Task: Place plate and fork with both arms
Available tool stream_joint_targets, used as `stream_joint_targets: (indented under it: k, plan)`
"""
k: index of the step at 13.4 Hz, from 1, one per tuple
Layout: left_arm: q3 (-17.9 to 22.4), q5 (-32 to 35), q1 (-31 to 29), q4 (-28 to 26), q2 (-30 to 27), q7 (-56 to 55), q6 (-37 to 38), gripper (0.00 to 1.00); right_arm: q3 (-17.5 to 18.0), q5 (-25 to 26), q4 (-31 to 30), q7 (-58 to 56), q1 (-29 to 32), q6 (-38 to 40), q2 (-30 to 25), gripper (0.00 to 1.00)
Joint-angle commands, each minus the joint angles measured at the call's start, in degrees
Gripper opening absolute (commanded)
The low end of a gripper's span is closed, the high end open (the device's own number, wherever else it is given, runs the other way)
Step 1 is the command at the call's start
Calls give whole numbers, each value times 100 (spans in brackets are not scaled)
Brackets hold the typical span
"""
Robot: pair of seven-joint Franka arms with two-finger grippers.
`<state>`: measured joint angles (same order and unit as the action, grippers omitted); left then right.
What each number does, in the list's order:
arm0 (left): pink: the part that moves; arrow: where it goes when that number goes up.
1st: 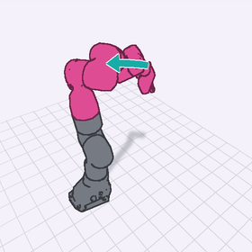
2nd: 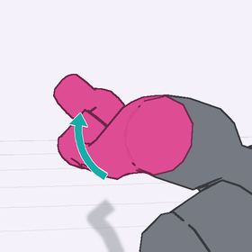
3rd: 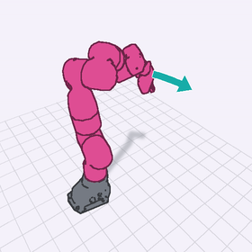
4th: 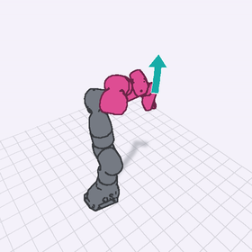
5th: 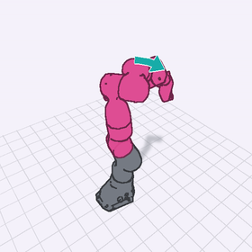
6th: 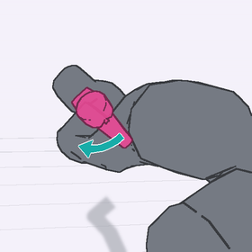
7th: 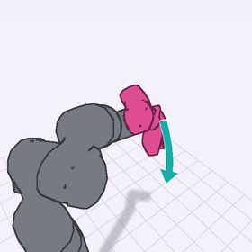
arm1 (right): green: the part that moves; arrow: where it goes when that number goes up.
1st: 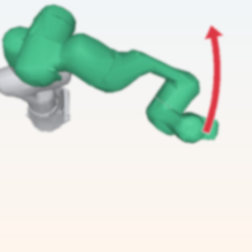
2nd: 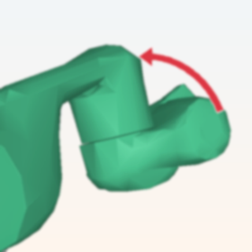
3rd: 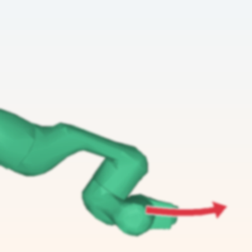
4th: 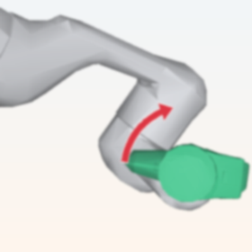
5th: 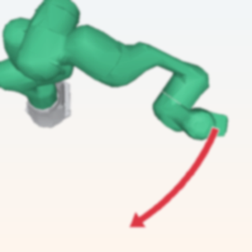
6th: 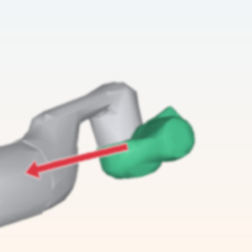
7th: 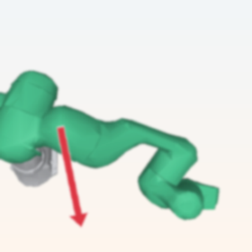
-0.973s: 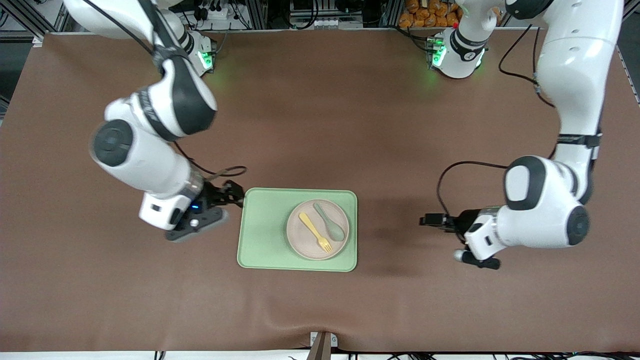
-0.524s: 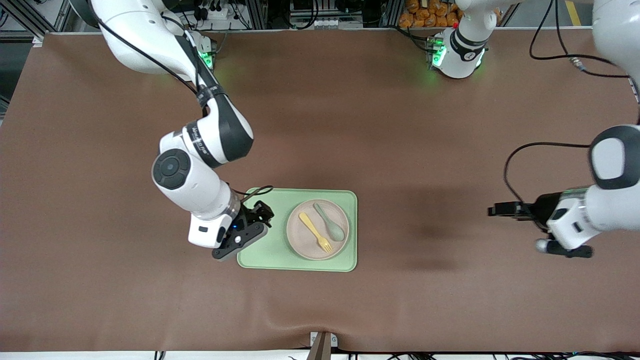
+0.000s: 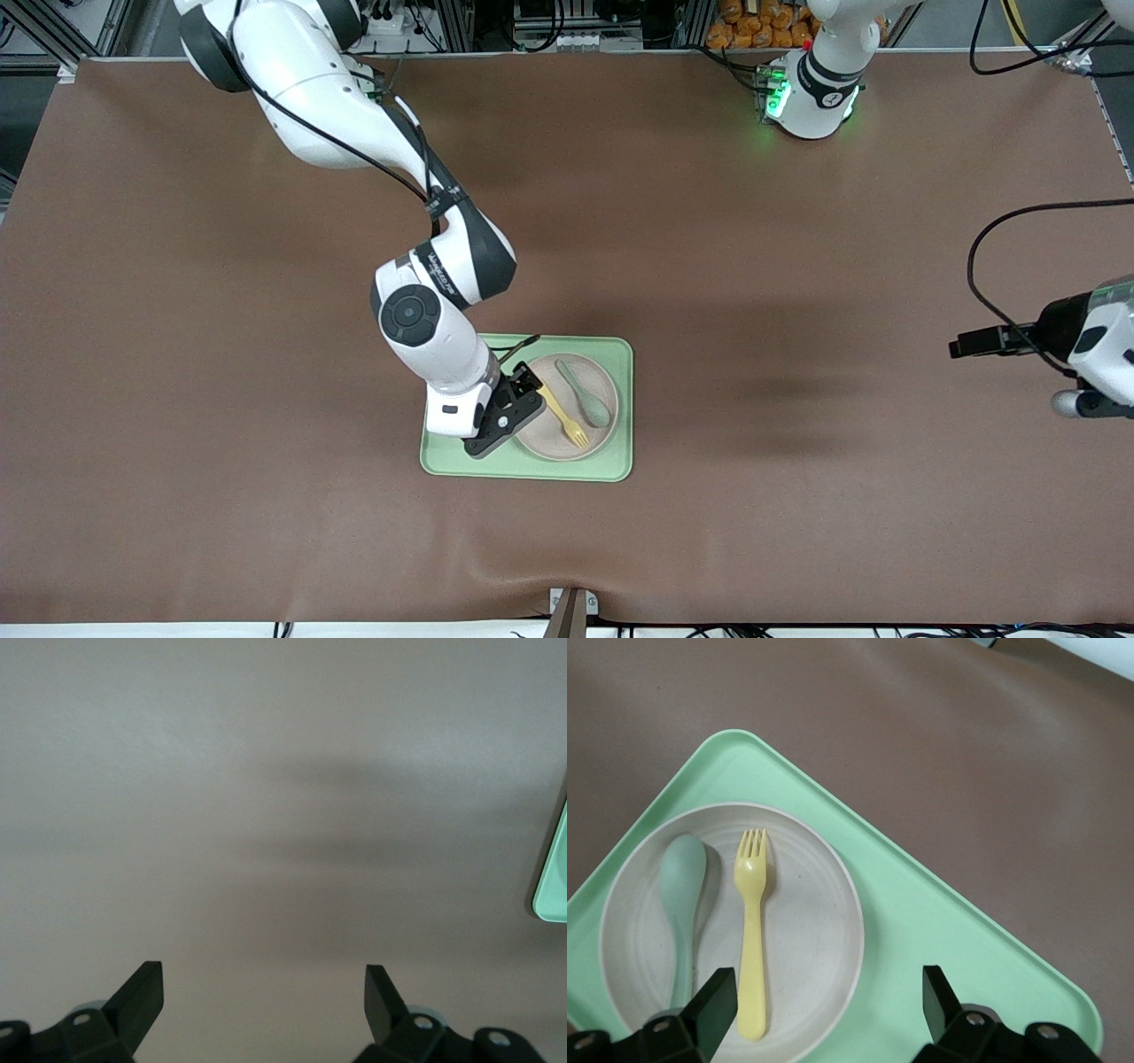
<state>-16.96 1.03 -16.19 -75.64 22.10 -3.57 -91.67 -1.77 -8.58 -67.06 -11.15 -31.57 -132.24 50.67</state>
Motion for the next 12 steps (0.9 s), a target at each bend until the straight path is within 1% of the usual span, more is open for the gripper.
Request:
stream_joint_targets:
  k: [1, 3, 4, 5, 6, 7, 8, 9, 10, 12]
  plan:
    - [-9, 126, -157, -215, -521, 5, 245, 100, -69, 111, 326, 52, -147, -258, 381, 82]
    - [-9, 161, -209, -223, -855, 14, 465, 100, -112, 111, 326, 61, -226, -364, 513, 82]
    - [43, 161, -183, -232, -1030, 58, 640, 100, -156, 111, 317, 122, -261, -364, 522, 79]
    - [305, 161, 17, -215, -1145, 154, 816, 100, -157, 111, 317, 122, -288, -356, 523, 76]
    - [577, 152, 393, -241, -1329, 190, 939, 100, -165, 129, 317, 131, -332, -364, 549, 76]
    - [1032, 152, 815, -241, -1479, 199, 1132, 100, -183, 216, 317, 131, -376, -364, 601, 76]
    - [1341, 134, 1193, -241, -1628, 199, 1325, 100, -200, 269, 317, 131, -419, -382, 636, 76]
    - [1545, 134, 1449, -241, -1699, 190, 1449, 100, -201, 322, 308, 201, -446, -391, 672, 76]
    - [1634, 126, 1617, -276, -1796, 190, 1537, 100, -201, 383, 308, 254, -455, -382, 681, 76]
    - [1862, 38, 1828, -564, -2164, 207, 1609, 100, -201, 436, 299, 272, -481, -391, 716, 75]
